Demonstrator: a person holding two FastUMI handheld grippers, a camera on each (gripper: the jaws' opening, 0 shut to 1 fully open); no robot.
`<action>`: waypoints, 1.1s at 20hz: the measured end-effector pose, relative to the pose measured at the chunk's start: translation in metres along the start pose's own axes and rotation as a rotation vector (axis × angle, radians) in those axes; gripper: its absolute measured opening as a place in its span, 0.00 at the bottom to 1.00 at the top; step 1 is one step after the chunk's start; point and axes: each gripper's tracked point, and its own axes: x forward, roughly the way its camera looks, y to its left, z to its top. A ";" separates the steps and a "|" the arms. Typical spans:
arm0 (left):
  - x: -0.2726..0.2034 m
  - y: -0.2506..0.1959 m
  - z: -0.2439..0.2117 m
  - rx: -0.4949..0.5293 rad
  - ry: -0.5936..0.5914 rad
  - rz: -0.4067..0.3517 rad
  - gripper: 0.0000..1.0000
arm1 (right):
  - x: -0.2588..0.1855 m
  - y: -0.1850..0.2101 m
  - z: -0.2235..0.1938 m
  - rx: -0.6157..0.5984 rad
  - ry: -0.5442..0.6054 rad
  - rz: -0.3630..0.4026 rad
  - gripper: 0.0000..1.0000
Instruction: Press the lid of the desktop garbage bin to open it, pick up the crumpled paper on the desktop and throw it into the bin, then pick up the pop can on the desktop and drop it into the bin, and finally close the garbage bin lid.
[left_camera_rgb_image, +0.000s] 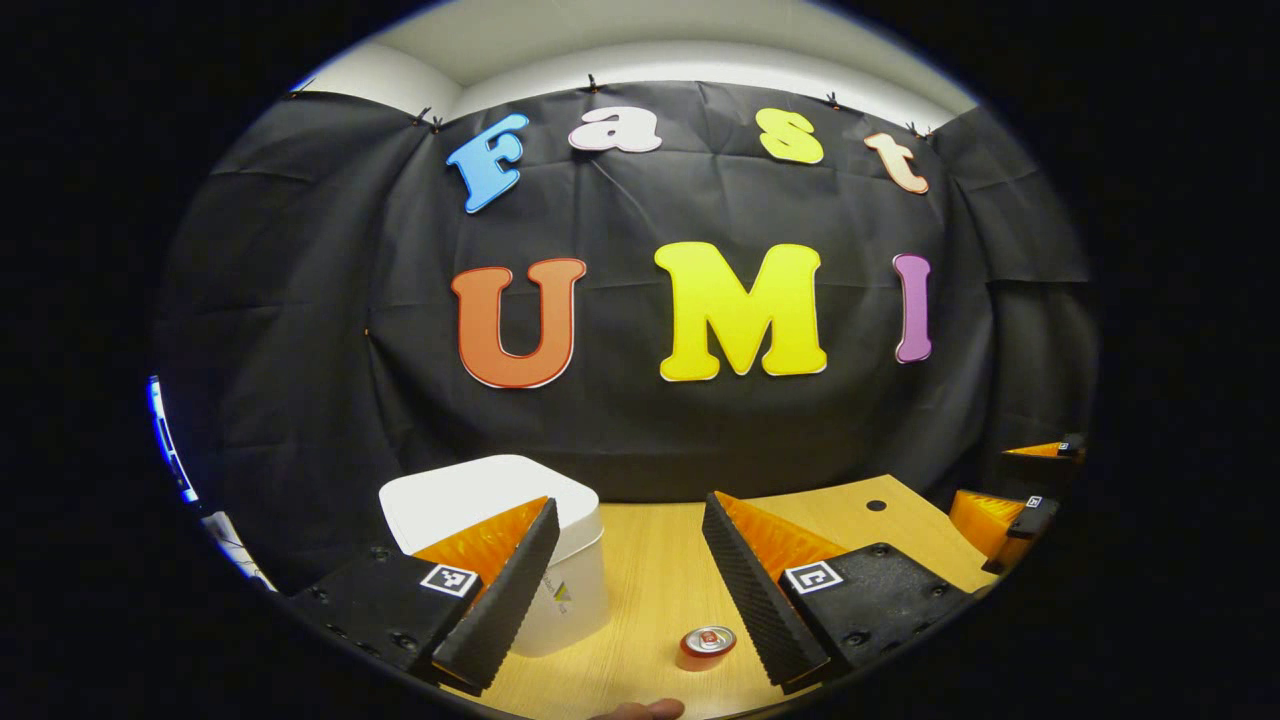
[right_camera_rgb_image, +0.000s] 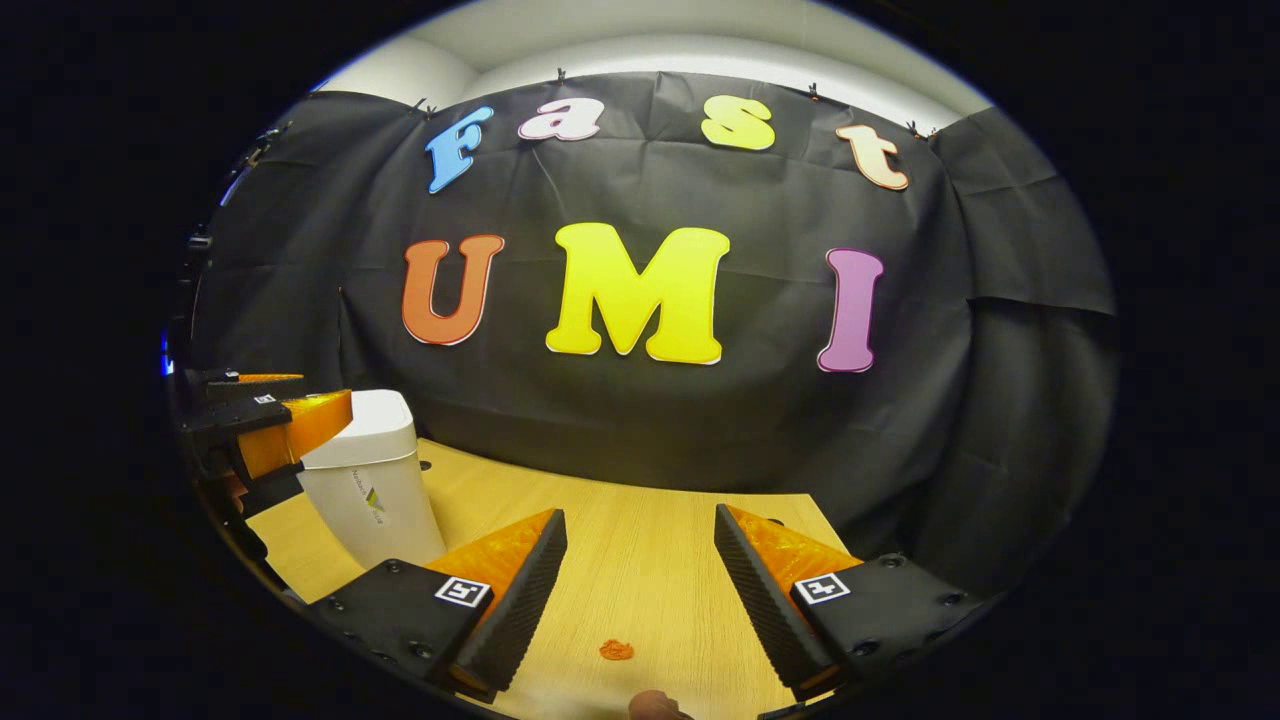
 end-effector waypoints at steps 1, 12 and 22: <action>0.003 0.006 0.000 -0.011 -0.002 0.016 0.95 | 0.002 0.000 0.001 0.000 0.002 -0.001 0.94; 0.052 0.064 -0.015 -0.089 0.057 0.122 0.69 | 0.024 0.010 0.010 -0.014 0.001 0.007 0.94; 0.077 0.083 -0.038 -0.119 0.132 0.159 0.14 | 0.025 -0.001 -0.008 -0.007 0.056 -0.017 0.94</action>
